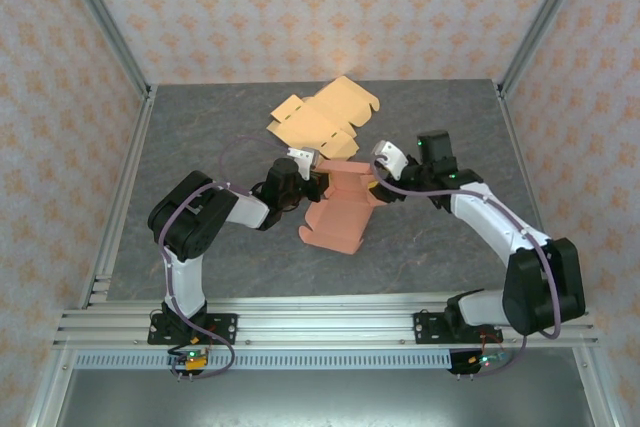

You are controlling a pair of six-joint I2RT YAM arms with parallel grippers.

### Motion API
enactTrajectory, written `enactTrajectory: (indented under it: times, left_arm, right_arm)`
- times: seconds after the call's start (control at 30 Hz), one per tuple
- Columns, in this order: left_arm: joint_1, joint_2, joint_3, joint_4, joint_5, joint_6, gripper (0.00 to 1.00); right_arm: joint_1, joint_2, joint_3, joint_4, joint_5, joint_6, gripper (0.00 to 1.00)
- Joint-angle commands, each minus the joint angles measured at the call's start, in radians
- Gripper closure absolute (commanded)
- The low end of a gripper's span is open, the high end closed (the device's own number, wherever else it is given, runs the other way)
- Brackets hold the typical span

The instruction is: Fold the paper box

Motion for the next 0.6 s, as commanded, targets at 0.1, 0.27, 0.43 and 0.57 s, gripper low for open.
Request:
enactTrajectory:
  times: [0.1, 0.27, 0.43, 0.57]
  left_arm:
    - [-0.006, 0.015, 0.015, 0.005, 0.015, 0.0, 1.0]
    - [-0.006, 0.025, 0.02, 0.012, -0.011, -0.034, 1.0]
    - [-0.016, 0.039, 0.011, 0.023, -0.089, -0.107, 1.0]
    - [-0.034, 0.028, 0.008, 0.001, -0.164, -0.113, 1.0]
  right_arm:
    - [0.043, 0.023, -0.09, 0.334, 0.155, 0.149, 0.45]
    - [0.136, 0.07, -0.122, 0.418, 0.275, 0.141, 0.54]
    - [0.258, 0.143, -0.19, 0.711, 0.658, 0.252, 0.55]
    - [0.32, 0.251, -0.153, 0.844, 1.003, 0.326, 0.61]
